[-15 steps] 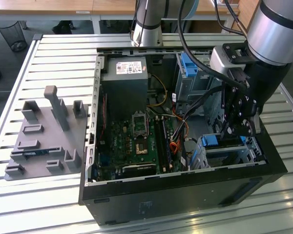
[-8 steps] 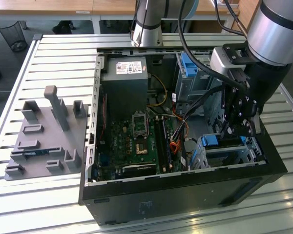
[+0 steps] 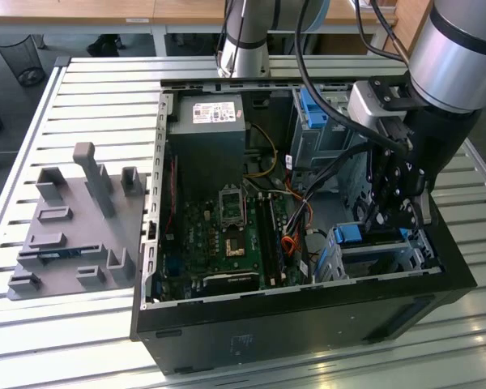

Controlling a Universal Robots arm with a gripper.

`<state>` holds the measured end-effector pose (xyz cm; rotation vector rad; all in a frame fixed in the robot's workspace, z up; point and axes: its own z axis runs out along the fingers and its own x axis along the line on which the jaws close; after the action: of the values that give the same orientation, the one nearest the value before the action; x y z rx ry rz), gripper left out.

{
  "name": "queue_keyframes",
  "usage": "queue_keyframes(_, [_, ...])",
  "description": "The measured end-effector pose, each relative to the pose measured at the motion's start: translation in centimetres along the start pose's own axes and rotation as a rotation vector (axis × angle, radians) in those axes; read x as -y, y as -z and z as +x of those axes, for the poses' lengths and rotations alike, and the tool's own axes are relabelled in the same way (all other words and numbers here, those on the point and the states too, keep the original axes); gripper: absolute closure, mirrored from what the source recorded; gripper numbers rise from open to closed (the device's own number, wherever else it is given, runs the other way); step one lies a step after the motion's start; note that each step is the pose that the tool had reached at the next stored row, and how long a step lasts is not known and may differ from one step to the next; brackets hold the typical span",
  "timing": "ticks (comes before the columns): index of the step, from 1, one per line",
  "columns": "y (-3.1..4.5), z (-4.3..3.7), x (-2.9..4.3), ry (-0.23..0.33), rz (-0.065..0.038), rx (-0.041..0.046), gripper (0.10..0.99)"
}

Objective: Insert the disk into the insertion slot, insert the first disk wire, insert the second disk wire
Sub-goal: 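Insert the second disk wire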

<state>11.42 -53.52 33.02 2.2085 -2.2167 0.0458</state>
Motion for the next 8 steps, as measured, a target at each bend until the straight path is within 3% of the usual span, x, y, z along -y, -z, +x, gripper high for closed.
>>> queue_keyframes(8, [-0.12,0.00,0.00,0.000,0.000,0.0000,0.945])
